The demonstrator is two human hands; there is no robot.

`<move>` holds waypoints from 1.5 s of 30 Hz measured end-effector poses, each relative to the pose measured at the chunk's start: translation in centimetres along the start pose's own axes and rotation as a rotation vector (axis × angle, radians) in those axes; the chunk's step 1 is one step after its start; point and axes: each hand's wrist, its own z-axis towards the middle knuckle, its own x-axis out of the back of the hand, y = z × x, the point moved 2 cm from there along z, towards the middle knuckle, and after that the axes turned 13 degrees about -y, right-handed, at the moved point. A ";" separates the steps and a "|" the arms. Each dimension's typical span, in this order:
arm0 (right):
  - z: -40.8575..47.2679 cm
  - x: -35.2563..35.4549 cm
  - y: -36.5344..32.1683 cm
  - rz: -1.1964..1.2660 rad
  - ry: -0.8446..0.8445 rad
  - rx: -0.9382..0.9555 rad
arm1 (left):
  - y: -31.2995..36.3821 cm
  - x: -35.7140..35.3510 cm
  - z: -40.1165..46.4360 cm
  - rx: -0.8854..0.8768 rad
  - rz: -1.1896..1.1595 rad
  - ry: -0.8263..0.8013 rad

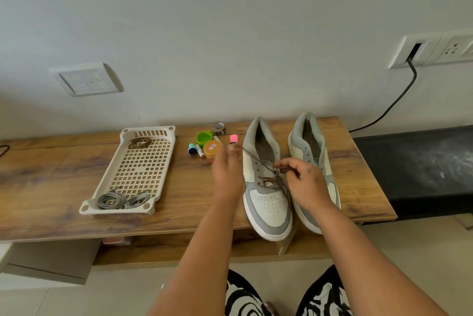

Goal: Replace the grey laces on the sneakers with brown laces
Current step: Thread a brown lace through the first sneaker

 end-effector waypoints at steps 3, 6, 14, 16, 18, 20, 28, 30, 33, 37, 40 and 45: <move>0.1 0.0 0.1 0.000 0.009 0.004 | 0.0 2.5 0.2 0.116 -0.138 0.197; 0.0 0.0 0.0 -0.001 0.013 -0.004 | -1.1 2.8 0.4 0.037 0.740 0.070; -0.3 0.2 -0.5 -0.015 -0.010 0.015 | -2.1 -1.7 0.0 -0.209 1.171 -0.352; -0.3 0.2 -0.5 -0.010 -0.008 0.020 | -2.1 -1.5 0.3 -0.236 1.013 -0.341; -0.3 0.2 -0.6 -0.005 -0.006 0.023 | -2.0 -1.1 0.5 -0.242 0.827 -0.314; -0.3 0.1 -0.7 -0.003 -0.009 0.027 | -2.2 -0.7 0.5 -0.214 0.717 -0.302; -0.4 0.2 -0.9 0.038 -0.062 0.011 | -3.2 0.0 0.8 0.011 0.390 -0.252; -0.5 0.4 -1.0 0.027 -0.083 0.003 | -3.1 0.3 0.8 -0.025 0.495 -0.225; -0.6 0.6 -0.9 -0.046 -0.122 -0.038 | -2.4 0.4 0.4 -0.248 0.793 -0.175; -0.6 0.6 -1.2 -0.065 -0.154 -0.030 | -2.0 -0.7 -0.4 -0.371 1.060 -0.304; -0.8 0.6 -1.3 -0.091 -0.149 -0.022 | -1.8 -1.3 -0.8 -0.349 1.160 -0.316; -1.0 0.1 -1.7 -0.222 -0.203 -0.023 | -2.0 -2.1 -1.2 -0.322 1.198 -0.260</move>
